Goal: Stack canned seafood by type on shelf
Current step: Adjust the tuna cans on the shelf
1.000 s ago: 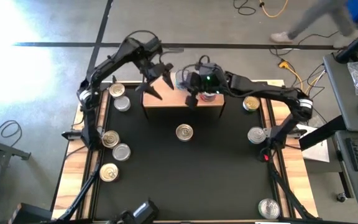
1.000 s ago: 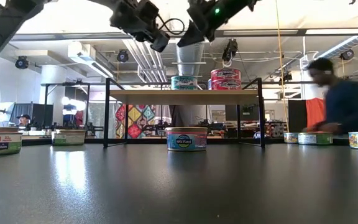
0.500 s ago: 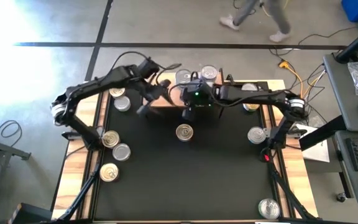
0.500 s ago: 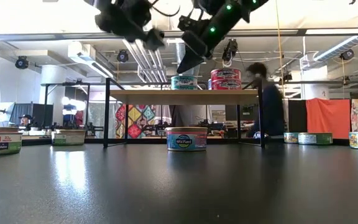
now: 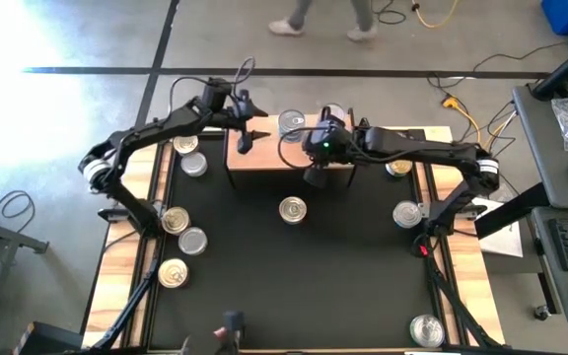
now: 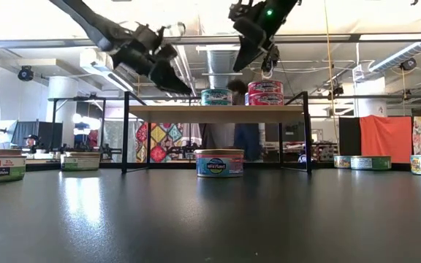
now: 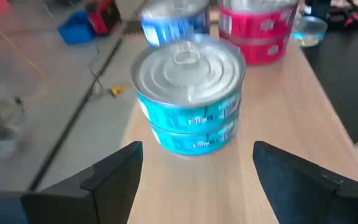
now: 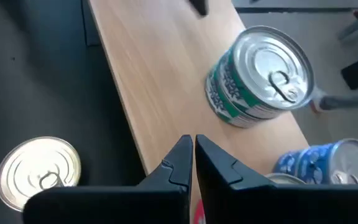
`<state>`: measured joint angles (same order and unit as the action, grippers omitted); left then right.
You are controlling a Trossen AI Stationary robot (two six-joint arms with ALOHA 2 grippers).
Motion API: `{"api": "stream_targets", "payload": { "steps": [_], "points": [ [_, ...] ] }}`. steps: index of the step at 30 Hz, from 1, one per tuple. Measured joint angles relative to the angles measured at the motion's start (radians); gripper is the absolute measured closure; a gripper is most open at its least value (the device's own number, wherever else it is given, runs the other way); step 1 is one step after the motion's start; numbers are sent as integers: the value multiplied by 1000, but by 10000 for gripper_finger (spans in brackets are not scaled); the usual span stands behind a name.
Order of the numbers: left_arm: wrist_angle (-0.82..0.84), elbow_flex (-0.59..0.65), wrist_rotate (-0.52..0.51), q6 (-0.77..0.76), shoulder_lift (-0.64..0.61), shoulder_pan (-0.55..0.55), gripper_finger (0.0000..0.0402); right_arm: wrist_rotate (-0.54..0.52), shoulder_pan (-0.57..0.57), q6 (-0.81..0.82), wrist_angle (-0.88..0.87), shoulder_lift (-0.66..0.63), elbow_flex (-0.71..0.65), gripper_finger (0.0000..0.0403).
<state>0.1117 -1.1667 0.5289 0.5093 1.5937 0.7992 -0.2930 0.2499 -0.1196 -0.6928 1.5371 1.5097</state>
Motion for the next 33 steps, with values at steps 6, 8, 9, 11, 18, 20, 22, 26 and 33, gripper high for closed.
{"api": "stream_targets", "payload": {
  "steps": [6,8,9,11,18,20,22,26,33],
  "points": [
    [110,-75,3,28,93,-13,188,1,-9,3,-12,-35,-3,390],
    [142,-83,3,28,106,-13,232,0,-12,4,-16,-44,-8,390],
    [155,-84,3,30,106,-13,255,1,-12,4,-22,-48,-10,390],
    [155,-83,4,29,106,-13,301,0,-14,5,-35,-55,-10,390],
    [37,-56,0,-28,127,-21,396,1,-14,1,-35,-57,-14,390],
    [33,-65,-5,-33,147,-24,392,3,-14,4,-36,-56,-15,390],
    [20,-70,-6,-49,165,-24,392,4,-15,7,-37,-56,-18,390],
    [-39,-95,-7,-88,202,-24,399,4,-26,19,-57,-56,-21,390],
    [-55,-173,4,-125,257,-26,401,4,-44,67,-138,-56,-21,390]
  ]
}}
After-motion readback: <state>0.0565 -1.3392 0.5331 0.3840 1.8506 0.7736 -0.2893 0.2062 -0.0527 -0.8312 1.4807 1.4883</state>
